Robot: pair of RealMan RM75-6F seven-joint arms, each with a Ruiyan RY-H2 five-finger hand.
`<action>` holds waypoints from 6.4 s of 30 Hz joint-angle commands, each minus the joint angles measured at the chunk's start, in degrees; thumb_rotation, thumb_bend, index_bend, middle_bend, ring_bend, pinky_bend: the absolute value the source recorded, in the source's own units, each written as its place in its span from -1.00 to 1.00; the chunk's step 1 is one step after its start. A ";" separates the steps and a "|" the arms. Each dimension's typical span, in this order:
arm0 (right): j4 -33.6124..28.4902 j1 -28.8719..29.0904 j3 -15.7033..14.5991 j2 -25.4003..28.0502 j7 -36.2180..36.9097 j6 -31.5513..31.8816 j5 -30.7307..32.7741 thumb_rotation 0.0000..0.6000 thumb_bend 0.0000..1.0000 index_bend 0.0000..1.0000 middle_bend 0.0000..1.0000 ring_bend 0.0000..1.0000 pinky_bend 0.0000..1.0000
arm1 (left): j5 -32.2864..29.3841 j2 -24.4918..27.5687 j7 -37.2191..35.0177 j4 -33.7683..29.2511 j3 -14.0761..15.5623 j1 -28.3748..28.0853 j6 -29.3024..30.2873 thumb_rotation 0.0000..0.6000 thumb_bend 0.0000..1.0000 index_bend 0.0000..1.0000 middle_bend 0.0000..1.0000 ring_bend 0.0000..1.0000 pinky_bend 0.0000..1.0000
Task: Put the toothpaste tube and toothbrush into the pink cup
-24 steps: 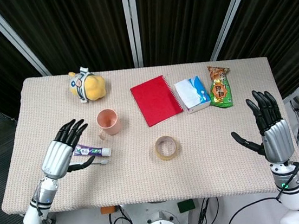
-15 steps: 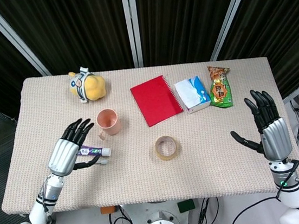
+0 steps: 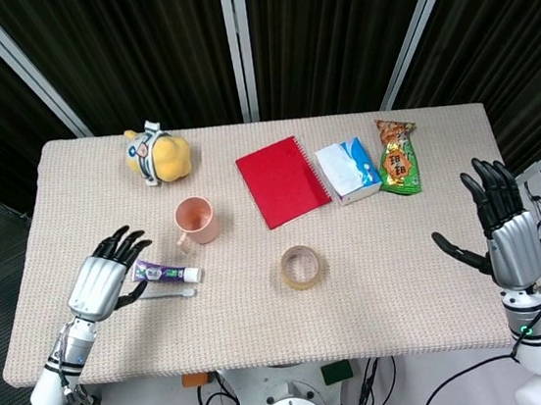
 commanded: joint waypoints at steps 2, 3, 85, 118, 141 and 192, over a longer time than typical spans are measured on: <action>1.56 -0.90 0.56 0.51 2.55 0.58 2.66 1.00 -0.24 -1.00 -1.00 -1.00 -1.00 | -1.25 -0.21 0.95 1.73 1.65 -0.34 -3.34 1.00 -0.52 -0.42 -0.55 -0.79 -0.46; 1.73 -1.07 0.55 0.60 2.95 0.58 3.06 1.00 -0.24 -1.00 -1.00 -1.00 -1.00 | -1.35 -0.61 1.26 2.10 1.80 -0.55 -3.90 1.00 -0.51 -0.39 -0.55 -0.79 -0.46; 8.42 -2.82 0.12 0.46 10.06 1.40 7.38 1.00 -0.26 -1.00 -1.00 -1.00 -1.00 | -14.40 -4.97 -55.68 12.15 -14.29 0.19 6.68 1.00 -0.38 0.22 0.22 -0.40 -0.32; 11.66 -3.28 0.16 -0.46 12.36 -1.07 10.09 1.00 -0.23 -1.00 -1.00 -1.00 -1.00 | -14.66 -21.35 -47.96 16.31 -17.47 -16.37 -1.54 1.00 -0.38 0.22 0.22 -0.37 -0.34; 14.05 -2.96 -0.40 -0.39 13.43 -3.79 10.88 1.00 -0.20 -1.00 -1.00 -1.00 -1.00 | -13.24 -27.86 -53.69 30.87 -12.50 -16.86 -5.46 1.00 -0.38 0.14 -0.01 -0.45 -0.37; 14.11 -3.03 -1.23 -0.25 12.63 -6.03 11.60 1.00 -0.19 -1.00 -1.00 -1.00 -1.00 | -11.94 -32.26 -61.83 42.13 -9.75 -16.01 -6.76 1.00 -0.39 -0.42 -0.50 -0.66 -0.47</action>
